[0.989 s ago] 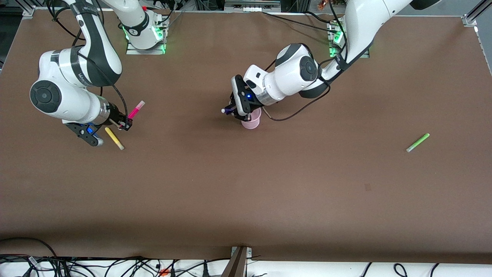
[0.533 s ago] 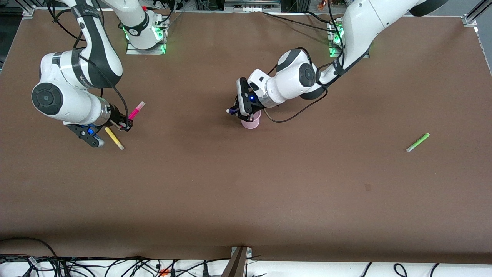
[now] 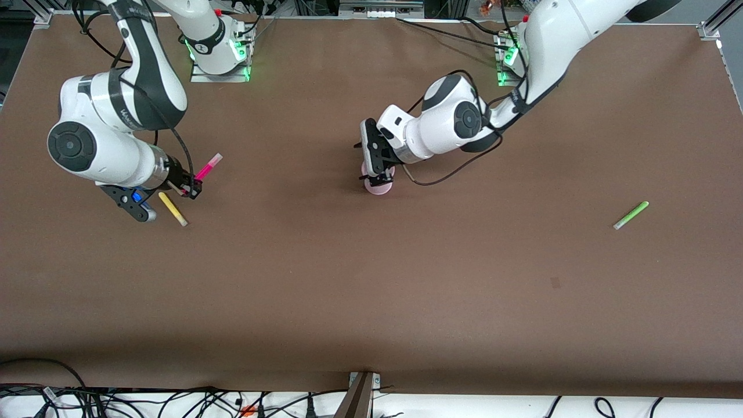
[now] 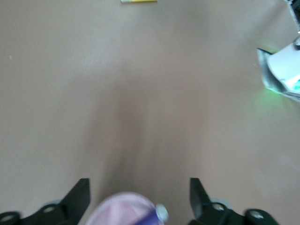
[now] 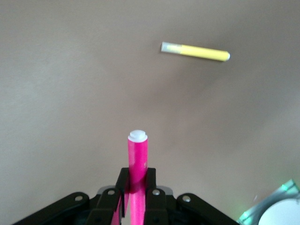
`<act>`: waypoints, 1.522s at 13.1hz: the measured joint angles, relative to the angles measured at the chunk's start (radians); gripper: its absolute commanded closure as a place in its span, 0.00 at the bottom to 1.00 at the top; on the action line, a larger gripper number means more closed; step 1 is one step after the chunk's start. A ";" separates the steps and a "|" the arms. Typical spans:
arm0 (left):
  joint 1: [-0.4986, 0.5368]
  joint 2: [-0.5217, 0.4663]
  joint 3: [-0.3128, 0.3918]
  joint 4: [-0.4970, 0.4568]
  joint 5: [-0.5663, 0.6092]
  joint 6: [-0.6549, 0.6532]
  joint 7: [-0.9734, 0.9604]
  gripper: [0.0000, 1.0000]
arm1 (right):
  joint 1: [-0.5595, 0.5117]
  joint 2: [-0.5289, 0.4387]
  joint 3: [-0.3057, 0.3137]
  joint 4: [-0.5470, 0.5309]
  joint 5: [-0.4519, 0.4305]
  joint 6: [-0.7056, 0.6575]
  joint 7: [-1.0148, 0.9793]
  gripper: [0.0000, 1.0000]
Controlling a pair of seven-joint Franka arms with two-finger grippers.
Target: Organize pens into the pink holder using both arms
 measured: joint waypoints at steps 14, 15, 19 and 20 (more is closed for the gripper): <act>0.256 -0.133 0.102 0.278 0.512 -0.934 -0.943 0.00 | 0.592 0.293 0.007 0.490 -0.384 -0.060 0.948 1.00; 0.291 -0.134 0.103 0.290 0.515 -0.931 -0.943 0.00 | 0.634 0.318 0.007 0.504 -0.437 -0.061 0.985 1.00; 0.325 -0.141 0.097 0.402 0.517 -0.926 -0.935 0.00 | 0.731 0.377 0.003 0.518 -0.537 -0.067 1.103 1.00; 0.327 -0.144 0.096 0.441 0.518 -0.926 -0.913 0.00 | 0.740 0.393 0.002 0.518 -0.539 -0.068 1.132 1.00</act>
